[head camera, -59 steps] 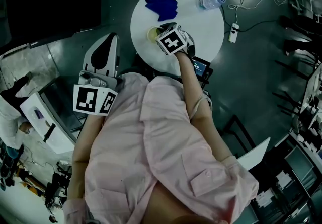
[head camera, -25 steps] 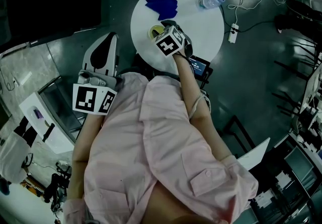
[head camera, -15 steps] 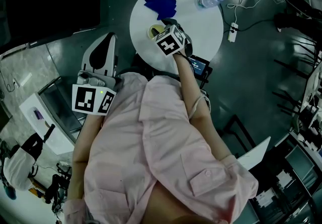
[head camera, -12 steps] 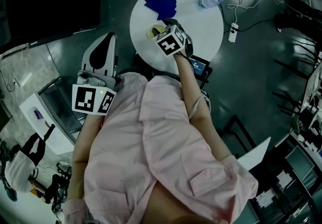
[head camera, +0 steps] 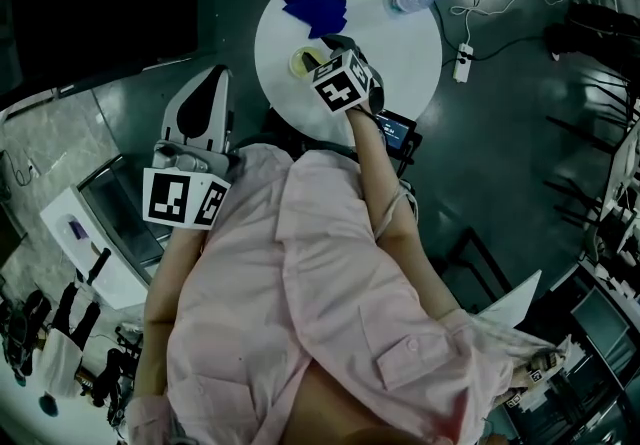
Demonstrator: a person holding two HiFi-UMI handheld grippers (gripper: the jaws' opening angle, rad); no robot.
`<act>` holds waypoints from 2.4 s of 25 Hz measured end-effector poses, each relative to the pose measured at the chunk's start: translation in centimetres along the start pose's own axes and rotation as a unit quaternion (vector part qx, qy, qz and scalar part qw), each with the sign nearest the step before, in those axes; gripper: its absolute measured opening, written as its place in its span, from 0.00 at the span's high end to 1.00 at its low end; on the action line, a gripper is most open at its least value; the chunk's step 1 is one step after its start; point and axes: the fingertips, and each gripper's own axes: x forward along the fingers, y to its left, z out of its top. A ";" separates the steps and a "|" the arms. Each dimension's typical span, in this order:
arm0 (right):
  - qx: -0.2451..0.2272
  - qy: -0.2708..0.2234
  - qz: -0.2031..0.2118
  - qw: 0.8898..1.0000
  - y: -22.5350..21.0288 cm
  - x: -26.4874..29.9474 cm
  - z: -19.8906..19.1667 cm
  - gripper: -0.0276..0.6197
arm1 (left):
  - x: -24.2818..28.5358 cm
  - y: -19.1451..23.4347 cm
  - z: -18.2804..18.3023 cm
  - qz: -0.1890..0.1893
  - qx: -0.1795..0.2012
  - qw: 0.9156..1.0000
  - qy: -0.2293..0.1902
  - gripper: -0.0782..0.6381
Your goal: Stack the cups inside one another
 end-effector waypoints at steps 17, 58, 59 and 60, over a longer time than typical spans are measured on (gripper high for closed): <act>0.027 -0.119 -0.074 0.990 -2.2 -4.9 2.7 0.90 | -0.8 -2.4 -0.3 -0.004 0.020 1.000 0.004 0.88; 0.036 -0.227 -0.071 0.971 -1.1 -16.4 -2.1 0.91 | -0.4 -11.9 -1.4 -0.010 0.049 0.999 -0.012 0.88; 0.033 -0.227 -0.071 0.971 -1.0 -16.7 -2.4 0.91 | -0.5 -12.3 -1.5 -0.009 0.048 0.999 -0.013 0.88; 0.031 -0.229 -0.070 0.971 -0.9 -17.0 -2.7 0.91 | -0.6 -12.7 -1.6 -0.008 0.047 0.999 -0.014 0.88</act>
